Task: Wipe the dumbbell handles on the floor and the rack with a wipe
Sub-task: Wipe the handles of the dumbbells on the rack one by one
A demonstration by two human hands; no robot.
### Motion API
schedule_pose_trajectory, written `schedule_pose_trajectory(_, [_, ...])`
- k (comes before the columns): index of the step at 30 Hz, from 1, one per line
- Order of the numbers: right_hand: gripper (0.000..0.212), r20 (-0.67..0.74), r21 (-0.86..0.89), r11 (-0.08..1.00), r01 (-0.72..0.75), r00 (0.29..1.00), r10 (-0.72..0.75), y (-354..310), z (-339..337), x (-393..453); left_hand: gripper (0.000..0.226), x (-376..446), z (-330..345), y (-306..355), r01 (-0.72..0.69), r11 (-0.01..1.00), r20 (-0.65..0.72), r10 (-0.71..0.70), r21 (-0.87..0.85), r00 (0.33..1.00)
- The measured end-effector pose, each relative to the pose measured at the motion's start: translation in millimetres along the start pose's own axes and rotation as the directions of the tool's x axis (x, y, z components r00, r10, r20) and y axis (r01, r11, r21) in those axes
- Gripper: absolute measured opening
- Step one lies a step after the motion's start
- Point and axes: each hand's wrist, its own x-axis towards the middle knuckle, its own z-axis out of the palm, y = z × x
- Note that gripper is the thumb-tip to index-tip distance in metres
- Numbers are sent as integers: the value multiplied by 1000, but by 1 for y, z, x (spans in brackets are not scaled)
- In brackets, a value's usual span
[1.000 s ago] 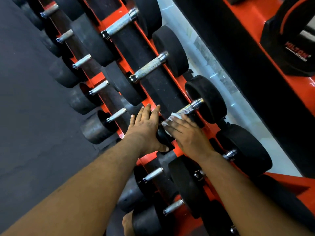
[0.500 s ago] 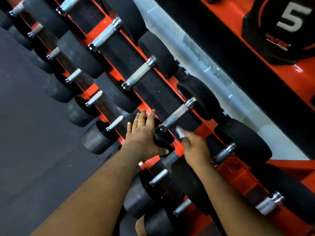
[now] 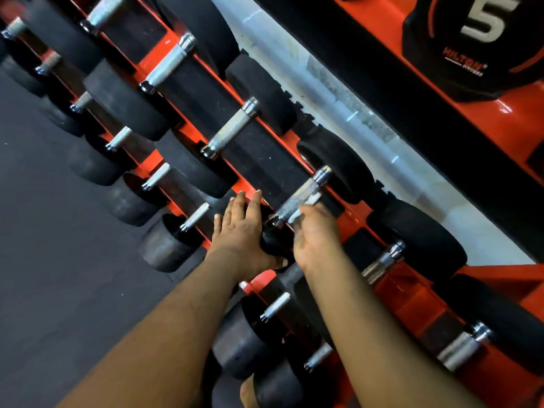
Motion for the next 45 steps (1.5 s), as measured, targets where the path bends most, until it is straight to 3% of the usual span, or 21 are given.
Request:
schedule_pose_trajectory(3, [23, -9, -40, 997, -72, 997, 72, 5, 2, 2, 148, -1, 1, 0, 1, 1000, 16, -1, 6, 1000])
schedule_pose_trajectory(8, [22, -181, 188, 975, 117, 980, -83, -24, 2, 19, 147, 0, -1, 0, -7, 1000, 21, 7, 5, 1000])
schedule_pose_trajectory(13, [26, -84, -19, 999, -40, 996, 38, 16, -2, 1, 147, -3, -2, 1, -10, 1000, 26, 10, -10, 1000])
schedule_pose_trajectory(19, [19, -177, 247, 966, 79, 984, -35, -17, 6, 28, 147, -3, -4, 2, -2, 1000, 30, 2, -1, 1000])
schedule_pose_trajectory(21, [12, -144, 227, 974, 14, 989, 19, -17, 11, 24, 147, -3, -3, 3, -1, 1000, 28, 1, 0, 1000])
schedule_pose_trajectory(25, [40, 116, 111, 991, -71, 992, 58, -8, -2, 26, 146, -2, -2, 1, -5, 1000, 27, 5, -3, 1000])
schedule_pose_trajectory(27, [39, 159, 47, 993, -109, 982, 101, -5, -11, 27, 146, -2, -2, 1, -10, 1000, 23, 10, -10, 1000])
schedule_pose_trajectory(30, [17, 19, 105, 993, -49, 999, 47, -6, -20, 32, 145, -3, -2, 0, -14, 1000, 16, 14, -7, 1000])
schedule_pose_trajectory(32, [13, -111, 193, 981, 31, 994, -10, -13, -17, 33, 145, -3, -1, 0, -16, 1000, 15, 16, -7, 1000])
schedule_pose_trajectory(34, [10, -142, 232, 972, 36, 990, -2, -19, -8, 34, 145, -3, -1, 0, -19, 1000, 19, 19, -8, 1000])
schedule_pose_trajectory(40, [14, 136, 109, 993, -43, 990, 27, -36, 6, 44, 146, -4, -1, 1, -11, 1000, 18, 11, -12, 1000])
schedule_pose_trajectory(45, [12, 114, 181, 983, 9, 993, -30, -30, -12, 32, 146, -3, -1, 0, -14, 1000, 16, 14, -13, 1000])
